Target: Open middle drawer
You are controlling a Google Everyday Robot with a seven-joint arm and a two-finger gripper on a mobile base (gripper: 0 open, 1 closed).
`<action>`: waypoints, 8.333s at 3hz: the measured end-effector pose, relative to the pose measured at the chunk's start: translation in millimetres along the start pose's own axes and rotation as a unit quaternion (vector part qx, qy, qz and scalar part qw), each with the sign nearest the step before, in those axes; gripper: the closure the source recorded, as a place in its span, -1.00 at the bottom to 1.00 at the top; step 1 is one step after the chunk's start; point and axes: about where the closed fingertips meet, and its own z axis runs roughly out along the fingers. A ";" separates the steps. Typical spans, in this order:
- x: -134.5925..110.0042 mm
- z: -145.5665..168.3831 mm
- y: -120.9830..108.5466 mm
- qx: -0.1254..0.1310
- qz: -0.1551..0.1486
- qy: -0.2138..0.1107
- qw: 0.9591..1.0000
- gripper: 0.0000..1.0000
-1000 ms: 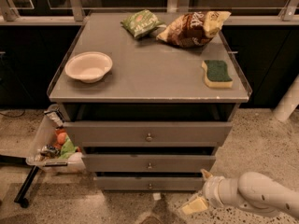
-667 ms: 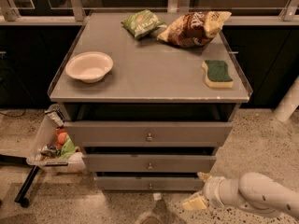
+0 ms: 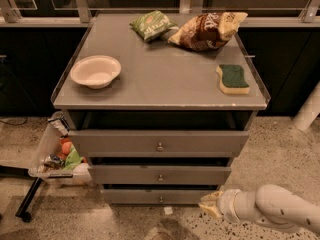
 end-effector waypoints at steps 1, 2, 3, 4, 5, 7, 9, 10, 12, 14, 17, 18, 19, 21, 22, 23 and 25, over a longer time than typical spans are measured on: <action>0.0 0.0 -0.1 0.000 0.000 0.000 1.000 0.79; -8.6 1.3 -11.9 0.037 -0.017 -0.031 0.999 1.00; -28.8 0.7 -43.9 0.098 -0.061 -0.079 0.990 1.00; -44.0 2.0 -81.6 0.138 -0.072 -0.119 0.981 1.00; -72.7 30.4 -138.9 0.157 -0.062 -0.154 0.974 1.00; -76.8 35.6 -145.3 0.185 -0.056 -0.163 0.968 1.00; -77.6 56.8 -161.6 0.248 -0.014 -0.185 0.951 1.00; -71.4 68.1 -161.5 0.256 -0.001 -0.181 0.950 1.00; -68.3 75.9 -158.1 0.251 0.007 -0.173 0.952 1.00; -67.8 77.4 -152.4 0.236 0.010 -0.170 0.957 1.00; -58.1 74.9 -141.7 0.211 0.034 -0.155 0.964 1.00; -44.1 68.4 -127.0 0.188 0.057 -0.138 0.971 1.00; -44.2 68.5 -127.0 0.188 0.057 -0.137 0.971 1.00; -37.4 72.8 -135.9 0.161 -0.010 -0.103 0.981 1.00; -26.8 77.1 -126.6 0.107 -0.052 -0.082 0.990 1.00; -27.1 76.6 -126.3 0.107 -0.052 -0.082 0.990 1.00; -14.1 69.2 -98.6 0.081 -0.044 -0.086 0.992 1.00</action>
Offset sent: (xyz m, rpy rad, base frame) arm 0.0376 -0.0098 0.0143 -0.0108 -0.2742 -0.0896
